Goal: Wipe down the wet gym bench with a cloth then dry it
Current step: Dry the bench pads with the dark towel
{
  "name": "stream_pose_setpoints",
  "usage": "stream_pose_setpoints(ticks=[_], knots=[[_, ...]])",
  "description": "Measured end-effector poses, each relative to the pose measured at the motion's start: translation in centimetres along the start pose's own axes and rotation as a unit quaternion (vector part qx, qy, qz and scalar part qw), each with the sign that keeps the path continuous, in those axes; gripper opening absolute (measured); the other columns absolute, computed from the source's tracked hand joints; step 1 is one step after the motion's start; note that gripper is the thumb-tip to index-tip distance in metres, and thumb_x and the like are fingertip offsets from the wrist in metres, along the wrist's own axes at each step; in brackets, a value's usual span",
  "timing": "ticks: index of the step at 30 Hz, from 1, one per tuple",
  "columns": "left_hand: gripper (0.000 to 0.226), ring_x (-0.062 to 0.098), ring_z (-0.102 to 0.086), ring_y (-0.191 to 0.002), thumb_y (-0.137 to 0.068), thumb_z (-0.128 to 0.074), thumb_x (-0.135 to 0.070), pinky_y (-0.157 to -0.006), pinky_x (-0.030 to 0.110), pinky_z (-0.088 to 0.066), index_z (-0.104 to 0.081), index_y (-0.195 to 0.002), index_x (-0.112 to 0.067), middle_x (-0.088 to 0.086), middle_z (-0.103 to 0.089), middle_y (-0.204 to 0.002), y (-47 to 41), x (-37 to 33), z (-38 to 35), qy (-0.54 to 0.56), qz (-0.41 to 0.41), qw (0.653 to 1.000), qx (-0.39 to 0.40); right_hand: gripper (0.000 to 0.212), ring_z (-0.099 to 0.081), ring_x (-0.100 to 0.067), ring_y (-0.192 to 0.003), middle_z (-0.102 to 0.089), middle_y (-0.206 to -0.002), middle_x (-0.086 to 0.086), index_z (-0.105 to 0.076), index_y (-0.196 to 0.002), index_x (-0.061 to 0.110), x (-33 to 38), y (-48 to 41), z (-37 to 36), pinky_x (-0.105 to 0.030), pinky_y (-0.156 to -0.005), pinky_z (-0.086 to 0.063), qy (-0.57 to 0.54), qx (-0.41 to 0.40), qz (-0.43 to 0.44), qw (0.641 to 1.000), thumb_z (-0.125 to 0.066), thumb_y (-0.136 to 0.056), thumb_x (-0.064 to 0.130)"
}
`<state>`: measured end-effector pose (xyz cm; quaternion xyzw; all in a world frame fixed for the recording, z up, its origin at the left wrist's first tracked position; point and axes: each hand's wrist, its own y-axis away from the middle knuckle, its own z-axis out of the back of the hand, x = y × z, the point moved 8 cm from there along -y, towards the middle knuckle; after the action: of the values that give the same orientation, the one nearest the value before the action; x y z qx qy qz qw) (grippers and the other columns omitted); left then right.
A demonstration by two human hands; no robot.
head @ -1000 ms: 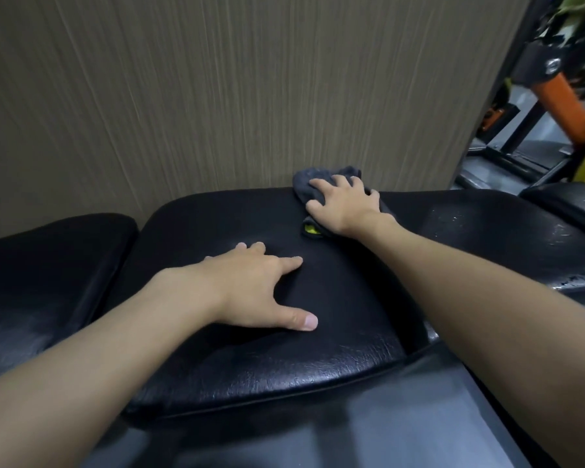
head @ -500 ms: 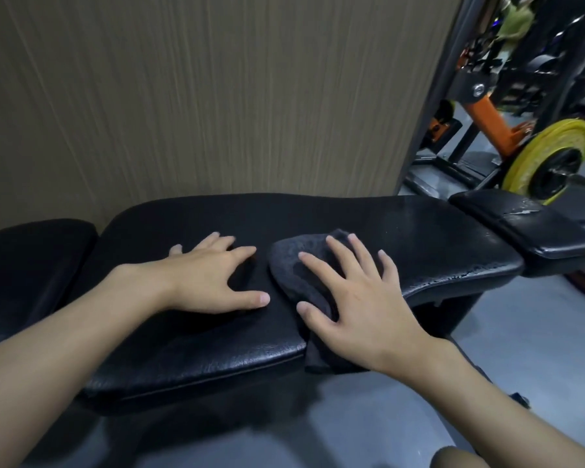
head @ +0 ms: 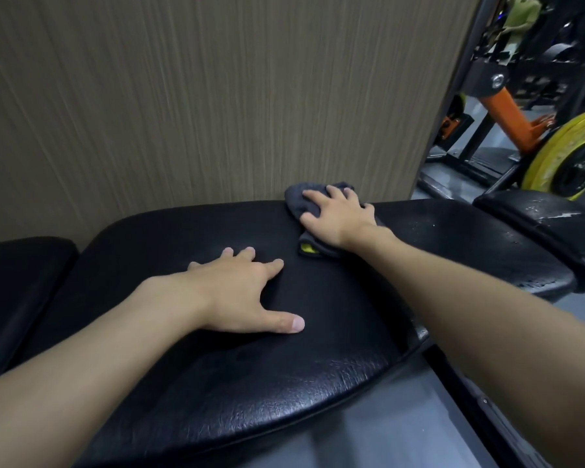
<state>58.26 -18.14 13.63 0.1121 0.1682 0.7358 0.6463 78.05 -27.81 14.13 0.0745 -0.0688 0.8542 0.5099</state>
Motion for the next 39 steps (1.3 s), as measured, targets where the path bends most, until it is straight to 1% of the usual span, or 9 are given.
stream_pose_setpoints(ticks=[3,6,11,15,21,24,28,32,39], knots=[[0.115,0.036,0.001,-0.150,-0.060,-0.049,-0.092,-0.115,0.060,-0.020,-0.002,-0.153,-0.044,0.006,0.003,-0.165,-0.5,0.2,-0.1,0.012,0.001,1.000,0.001,0.061,-0.016,-0.033,-0.146,-0.029,-0.158,-0.001,-0.028,-0.147,0.047,-0.3,-1.6,-0.2,-0.065,-0.108,-0.020,-0.004,0.002,-0.014,1.000,-0.031,-0.088,0.058],[0.115,0.036,0.000,-0.150,-0.059,-0.049,-0.093,-0.115,0.060,-0.020,-0.002,-0.153,-0.045,0.006,0.002,-0.165,-0.6,0.3,-0.1,0.015,0.004,1.000,-0.001,0.060,-0.013,-0.031,-0.148,-0.024,-0.161,-0.001,-0.027,-0.147,0.048,-0.2,-0.3,-0.3,-0.063,-0.111,-0.017,0.000,-0.005,0.008,1.000,-0.030,-0.088,0.056],[0.116,0.034,0.001,-0.151,-0.057,-0.048,-0.094,-0.114,0.062,-0.020,-0.003,-0.152,-0.048,0.004,0.003,-0.165,-0.5,0.4,0.0,0.019,0.006,1.000,-0.007,0.062,-0.009,-0.029,-0.151,-0.020,-0.164,0.001,-0.027,-0.148,0.049,-0.6,7.9,0.1,-0.061,-0.116,-0.015,-0.004,-0.029,0.049,0.998,-0.031,-0.086,0.056],[0.118,0.035,0.003,-0.150,-0.056,-0.048,-0.095,-0.114,0.063,-0.019,-0.002,-0.152,-0.046,0.005,0.003,-0.165,-0.2,0.3,-0.1,0.024,0.005,1.000,-0.004,0.074,-0.014,-0.023,-0.151,-0.026,-0.162,0.005,-0.031,-0.147,0.050,-0.9,16.0,0.9,-0.055,-0.117,-0.019,0.009,-0.060,0.062,0.996,-0.019,-0.075,0.060],[0.113,0.025,-0.005,-0.151,-0.063,-0.051,-0.091,-0.112,0.062,-0.021,-0.009,-0.154,-0.037,0.003,-0.011,-0.162,-0.2,-0.7,1.3,0.007,-0.035,0.999,-0.033,0.073,0.006,-0.020,-0.152,-0.003,-0.166,0.008,-0.012,-0.151,0.053,-1.8,22.3,1.7,-0.054,-0.119,-0.007,0.055,-0.039,0.061,0.996,-0.019,-0.080,0.072],[0.110,0.021,-0.011,-0.149,-0.067,-0.050,-0.087,-0.112,0.062,-0.022,-0.013,-0.154,-0.031,-0.002,-0.016,-0.162,-1.0,-2.1,2.2,0.011,-0.083,0.995,-0.052,0.071,-0.004,-0.020,-0.152,-0.011,-0.165,0.009,-0.020,-0.148,0.056,-1.7,20.5,1.4,-0.053,-0.118,-0.015,0.038,-0.046,0.030,0.998,-0.017,-0.078,0.067],[0.111,0.032,-0.020,-0.145,-0.064,-0.046,-0.092,-0.106,0.063,-0.029,-0.021,-0.152,-0.029,0.007,-0.023,-0.157,-2.3,-3.2,1.8,-0.042,-0.091,0.995,-0.026,0.066,-0.006,-0.020,-0.151,-0.013,-0.165,0.009,-0.021,-0.147,0.057,-2.7,14.8,1.2,-0.054,-0.117,-0.016,0.043,-0.034,-0.014,0.998,-0.024,-0.082,0.064],[0.116,0.041,-0.008,-0.148,-0.062,-0.046,-0.093,-0.107,0.068,-0.026,-0.011,-0.154,-0.031,0.013,-0.007,-0.163,-3.5,-3.5,1.6,-0.065,-0.097,0.993,-0.005,0.056,-0.007,-0.024,-0.151,-0.015,-0.164,0.005,-0.025,-0.147,0.054,-4.2,7.5,1.3,-0.057,-0.116,-0.016,0.037,-0.033,-0.050,0.997,-0.040,-0.093,0.054],[0.118,0.040,0.001,-0.149,-0.060,-0.050,-0.093,-0.110,0.068,-0.021,0.000,-0.153,-0.041,0.011,0.003,-0.164,-4.6,-3.3,1.3,-0.052,-0.099,0.994,0.005,0.057,-0.017,-0.028,-0.146,-0.028,-0.158,0.004,-0.029,-0.146,0.050,-5.5,0.1,1.4,-0.062,-0.108,-0.022,0.024,-0.030,-0.077,0.996,-0.033,-0.089,0.053]])
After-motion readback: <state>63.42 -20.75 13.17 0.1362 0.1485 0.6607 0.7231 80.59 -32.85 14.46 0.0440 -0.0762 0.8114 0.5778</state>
